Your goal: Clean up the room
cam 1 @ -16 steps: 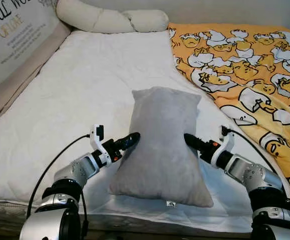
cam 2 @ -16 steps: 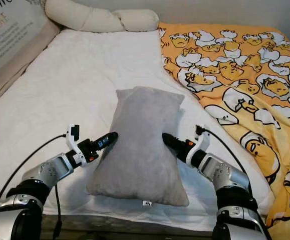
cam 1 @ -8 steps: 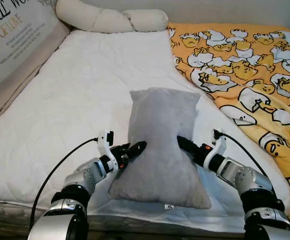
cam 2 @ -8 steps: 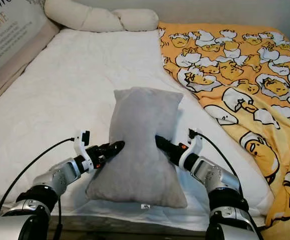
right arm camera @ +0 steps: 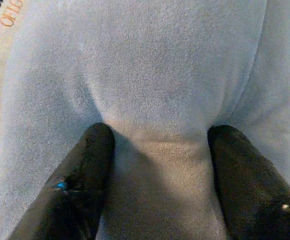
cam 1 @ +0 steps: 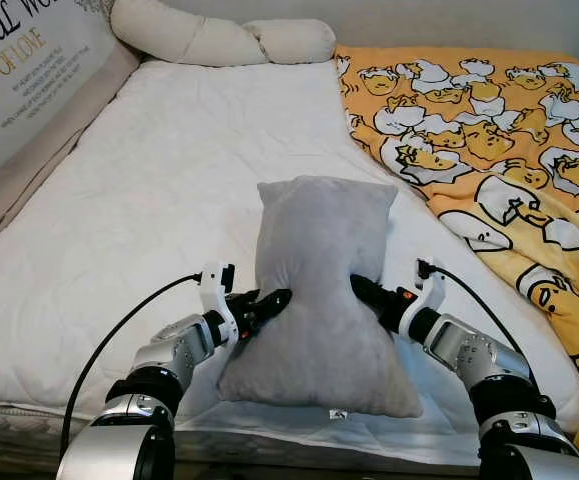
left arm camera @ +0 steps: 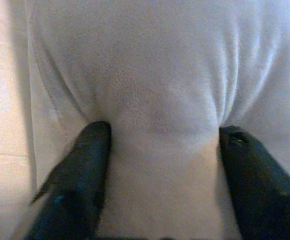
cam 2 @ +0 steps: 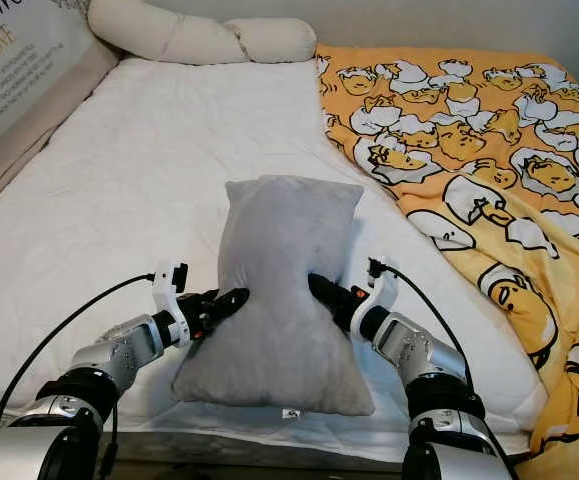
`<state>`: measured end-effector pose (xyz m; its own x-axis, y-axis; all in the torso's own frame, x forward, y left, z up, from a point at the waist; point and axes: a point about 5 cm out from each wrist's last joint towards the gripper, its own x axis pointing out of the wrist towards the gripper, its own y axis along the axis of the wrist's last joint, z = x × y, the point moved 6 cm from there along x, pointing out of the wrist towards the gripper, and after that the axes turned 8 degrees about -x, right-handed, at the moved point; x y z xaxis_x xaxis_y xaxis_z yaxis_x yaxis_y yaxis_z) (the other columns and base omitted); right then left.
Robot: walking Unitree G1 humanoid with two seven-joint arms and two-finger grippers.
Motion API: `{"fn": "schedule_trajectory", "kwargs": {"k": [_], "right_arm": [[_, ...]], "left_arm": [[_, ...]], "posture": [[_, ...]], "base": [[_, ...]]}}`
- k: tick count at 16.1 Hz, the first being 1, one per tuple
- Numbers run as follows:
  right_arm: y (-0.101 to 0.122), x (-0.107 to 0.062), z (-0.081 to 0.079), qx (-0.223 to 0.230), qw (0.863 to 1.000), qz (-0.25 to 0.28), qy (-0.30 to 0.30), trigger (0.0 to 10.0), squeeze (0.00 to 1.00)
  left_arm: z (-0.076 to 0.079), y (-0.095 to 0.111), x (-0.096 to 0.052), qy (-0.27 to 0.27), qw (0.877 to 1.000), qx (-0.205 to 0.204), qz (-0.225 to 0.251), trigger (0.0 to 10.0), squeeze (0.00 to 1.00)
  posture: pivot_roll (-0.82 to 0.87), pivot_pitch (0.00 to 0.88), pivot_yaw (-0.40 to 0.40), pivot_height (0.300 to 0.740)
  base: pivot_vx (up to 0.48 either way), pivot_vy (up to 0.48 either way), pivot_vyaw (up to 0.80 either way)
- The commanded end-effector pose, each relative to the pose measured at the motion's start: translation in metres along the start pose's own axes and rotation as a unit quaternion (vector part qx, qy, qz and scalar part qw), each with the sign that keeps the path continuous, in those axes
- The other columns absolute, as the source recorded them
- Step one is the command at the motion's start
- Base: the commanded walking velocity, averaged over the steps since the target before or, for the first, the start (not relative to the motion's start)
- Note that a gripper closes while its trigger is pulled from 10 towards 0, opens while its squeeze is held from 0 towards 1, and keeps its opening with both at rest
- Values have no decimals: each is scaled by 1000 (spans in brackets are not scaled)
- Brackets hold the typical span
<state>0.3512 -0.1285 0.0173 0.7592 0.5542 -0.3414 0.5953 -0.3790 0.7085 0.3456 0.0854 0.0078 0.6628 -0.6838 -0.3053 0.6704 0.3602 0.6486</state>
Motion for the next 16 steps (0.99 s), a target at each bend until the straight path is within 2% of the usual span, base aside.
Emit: {"fn": "schedule_trajectory", "kwargs": {"k": [1,3,8,13,16], "right_arm": [[-11,5,-5,-6,1000,-20,5,0,0],[-15,5,-5,-4,1000,-14,8,0,0],[-17,6,-5,1,1000,-6,1,0,0],[-26,10,-5,-8,999,-39,-10,0,0],[-28,12,-9,-23,999,-49,-5,0,0]], "left_arm": [[1,-17,5,10,999,-3,-33,0,0],[-3,-15,6,30,999,4,-26,0,0],[-1,-14,7,27,999,17,-27,0,0],[2,-16,8,15,999,-4,-33,0,0],[3,-10,8,12,1000,0,-19,0,0]], "posture": [[-90,0,14,740],[-89,0,12,740],[-90,0,20,740],[-85,0,19,740],[-80,0,16,740]], "base": [[0,0,0],[0,0,0],[0,0,0],[0,0,0],[0,0,0]]}}
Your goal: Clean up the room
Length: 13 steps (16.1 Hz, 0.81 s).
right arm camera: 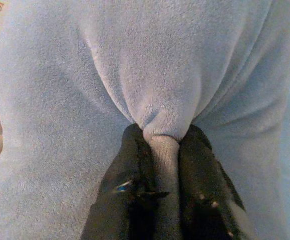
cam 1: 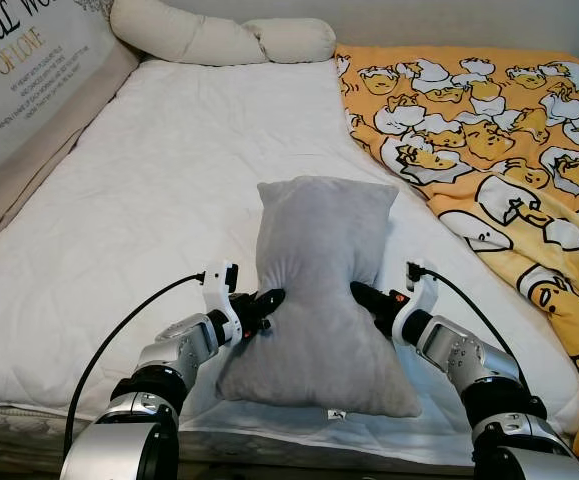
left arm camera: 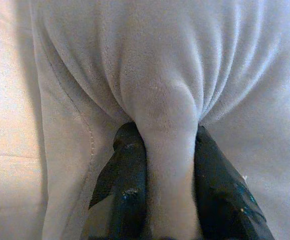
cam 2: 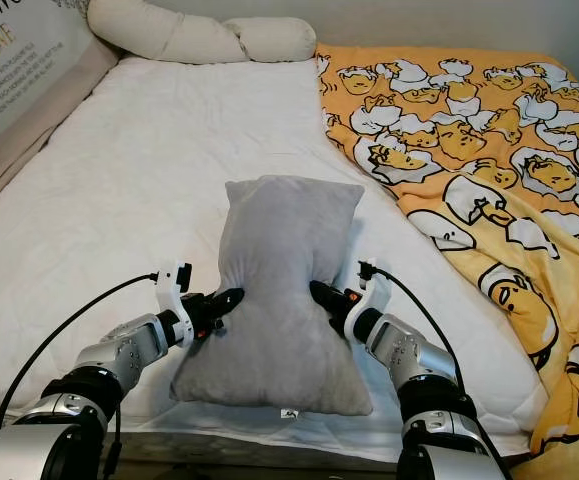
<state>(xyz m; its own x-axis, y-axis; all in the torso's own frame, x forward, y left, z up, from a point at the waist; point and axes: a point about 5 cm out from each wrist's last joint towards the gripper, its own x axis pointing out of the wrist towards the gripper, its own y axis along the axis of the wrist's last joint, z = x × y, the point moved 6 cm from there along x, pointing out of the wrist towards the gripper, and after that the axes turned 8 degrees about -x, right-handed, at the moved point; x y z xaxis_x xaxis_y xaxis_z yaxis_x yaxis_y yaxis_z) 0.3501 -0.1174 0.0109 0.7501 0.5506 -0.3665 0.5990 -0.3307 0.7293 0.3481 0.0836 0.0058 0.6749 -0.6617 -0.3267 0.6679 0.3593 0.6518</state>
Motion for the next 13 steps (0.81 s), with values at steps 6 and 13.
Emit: {"fn": "schedule_trajectory", "kwargs": {"k": [6,13], "right_arm": [[4,15,-22,8,1000,-19,10,0,0],[68,-1,-75,-82,987,120,62,0,0]], "left_arm": [[17,1,7,-25,1000,8,0,0,0],[89,85,-14,-49,971,173,157,0,0]], "posture": [[-70,0,17,740],[-46,0,5,740]], "base": [[0,0,0],[0,0,0]]}}
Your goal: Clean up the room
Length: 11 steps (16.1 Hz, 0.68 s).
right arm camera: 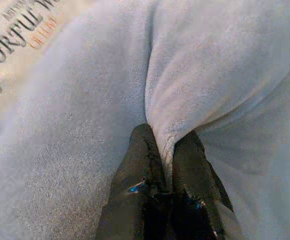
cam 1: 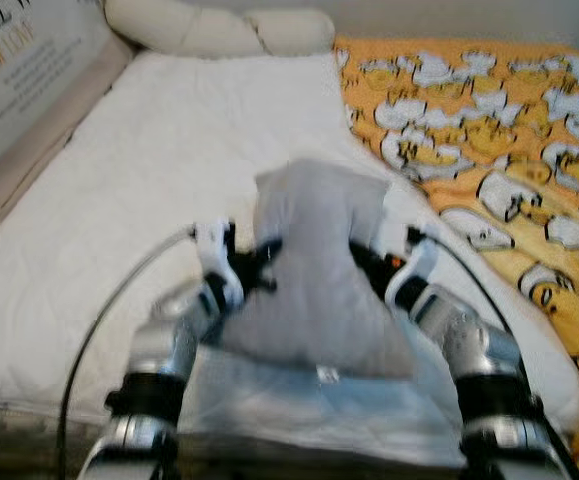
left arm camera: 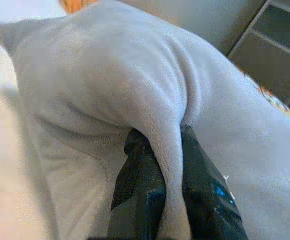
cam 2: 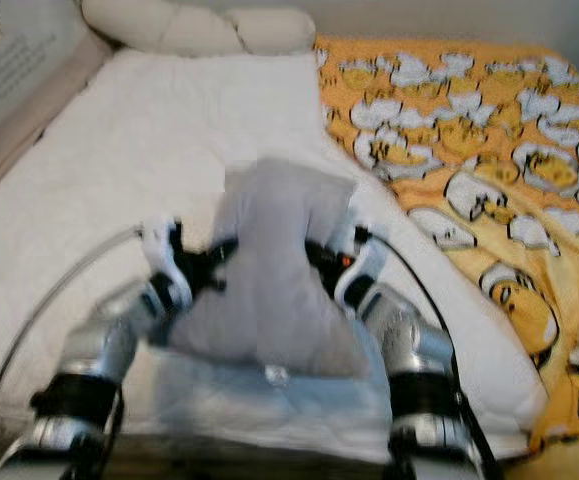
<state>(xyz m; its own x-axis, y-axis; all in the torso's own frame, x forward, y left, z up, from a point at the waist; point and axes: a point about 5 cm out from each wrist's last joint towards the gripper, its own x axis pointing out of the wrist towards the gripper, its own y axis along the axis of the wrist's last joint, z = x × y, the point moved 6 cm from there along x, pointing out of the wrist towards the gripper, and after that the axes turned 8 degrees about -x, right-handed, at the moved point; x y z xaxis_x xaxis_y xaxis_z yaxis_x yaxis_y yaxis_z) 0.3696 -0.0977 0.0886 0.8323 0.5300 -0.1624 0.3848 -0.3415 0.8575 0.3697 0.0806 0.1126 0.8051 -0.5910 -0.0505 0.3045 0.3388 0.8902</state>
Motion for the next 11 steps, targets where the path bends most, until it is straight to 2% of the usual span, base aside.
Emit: {"fn": "schedule_trajectory", "kwargs": {"k": [1,2,3,5,7,8,9,11], "right_arm": [[12,3,-21,-22,999,25,28,0,0],[19,0,-20,-48,998,45,9,353,0],[20,-2,-21,-73,996,46,-2,10000,0],[22,-5,-24,-107,993,49,-18,10000,0],[28,-9,-26,-128,989,63,-35,10000,0],[28,-10,-24,-118,990,67,-46,10000,0],[29,-12,-20,-104,989,75,-67,10000,0],[29,-14,-21,-79,991,82,-69,10000,0]], "left_arm": [[22,13,4,-18,999,31,16,0,0],[23,25,-4,8,998,49,42,0,0],[22,26,-10,20,996,71,44,0,0],[19,27,-18,43,995,84,46,0,0],[10,27,-25,86,987,133,30,10000,0],[9,26,-28,85,985,149,23,10000,0],[-2,30,-34,112,979,170,32,10000,0],[-7,24,-35,116,978,176,6,10000,0]], "posture": [[-47,0,10,740],[-51,0,23,740],[-60,0,32,740],[-58,0,28,740],[-33,0,6,740],[-24,0,-2,740],[-27,0,0,740],[-25,0,1,740]], "base": [[0,0,0],[0,0,0],[0,0,0],[0,0,0],[0,0,0],[0,0,0],[0,0,0],[0,0,0]]}}
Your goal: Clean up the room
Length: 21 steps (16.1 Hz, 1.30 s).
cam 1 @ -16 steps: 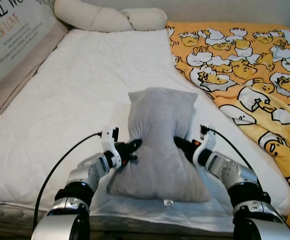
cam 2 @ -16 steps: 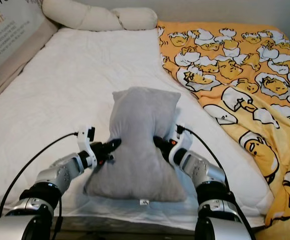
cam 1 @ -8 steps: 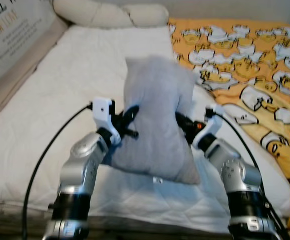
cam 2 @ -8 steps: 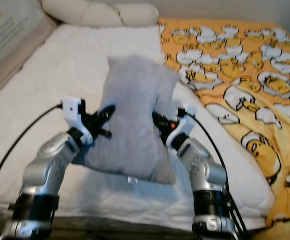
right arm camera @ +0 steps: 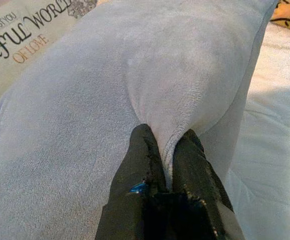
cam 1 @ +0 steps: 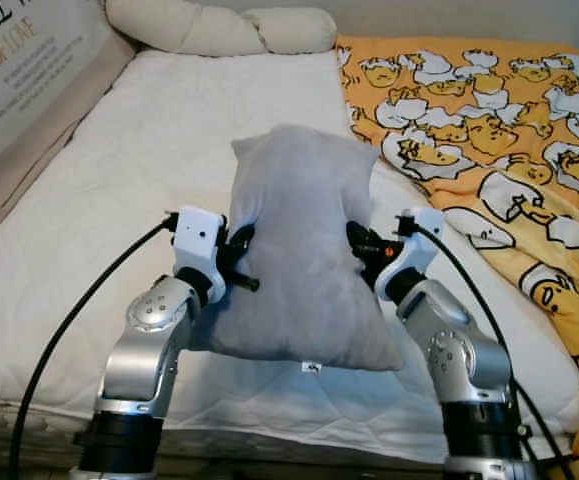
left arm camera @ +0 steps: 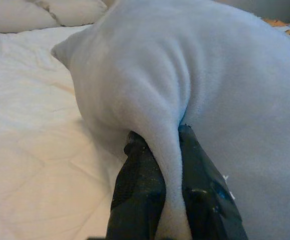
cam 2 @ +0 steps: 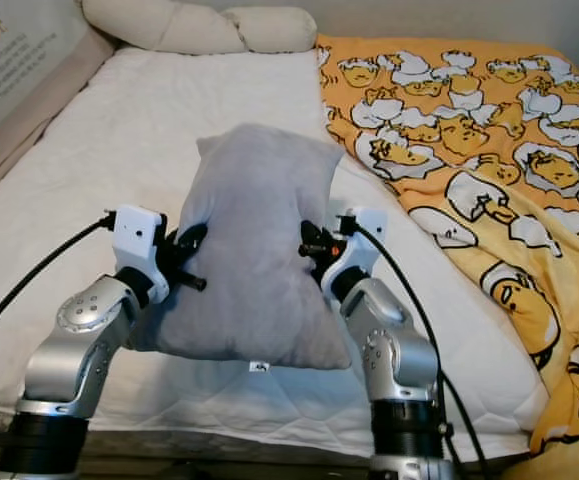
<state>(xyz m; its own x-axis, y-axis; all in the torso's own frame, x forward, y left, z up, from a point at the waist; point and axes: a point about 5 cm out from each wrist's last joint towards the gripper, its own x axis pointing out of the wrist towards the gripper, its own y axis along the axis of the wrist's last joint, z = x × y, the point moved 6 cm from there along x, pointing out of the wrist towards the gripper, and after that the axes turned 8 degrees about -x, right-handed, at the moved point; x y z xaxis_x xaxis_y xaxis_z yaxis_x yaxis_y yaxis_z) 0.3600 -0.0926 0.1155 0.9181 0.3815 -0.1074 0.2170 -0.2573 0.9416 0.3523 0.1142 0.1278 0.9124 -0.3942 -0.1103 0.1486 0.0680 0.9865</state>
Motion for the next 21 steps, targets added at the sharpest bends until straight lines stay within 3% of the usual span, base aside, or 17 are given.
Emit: {"fn": "schedule_trajectory", "kwargs": {"k": [1,5,7,12,21], "right_arm": [[11,-3,1,-7,1000,22,-4,10000,0],[5,-3,0,6,1000,9,-9,10000,0],[5,-2,2,8,1000,8,-16,10000,0],[18,-1,-5,-15,999,37,-9,10000,0],[10,-4,3,-43,998,31,-46,10000,0]], "left_arm": [[2,5,-1,-5,1000,9,5,10000,0],[7,7,2,-8,1000,12,5,10000,0],[6,9,5,-1,999,35,1,10000,0],[6,9,5,-6,1000,28,-3,10000,0],[4,7,5,0,999,30,-10,10000,0]], "posture": [[-27,0,0,740],[-8,0,-17,740],[-10,0,-10,740],[-30,0,13,740],[-22,0,2,740]], "base": [[0,0,0],[0,256,0],[0,292,0],[0,344,0],[0,343,0]]}}
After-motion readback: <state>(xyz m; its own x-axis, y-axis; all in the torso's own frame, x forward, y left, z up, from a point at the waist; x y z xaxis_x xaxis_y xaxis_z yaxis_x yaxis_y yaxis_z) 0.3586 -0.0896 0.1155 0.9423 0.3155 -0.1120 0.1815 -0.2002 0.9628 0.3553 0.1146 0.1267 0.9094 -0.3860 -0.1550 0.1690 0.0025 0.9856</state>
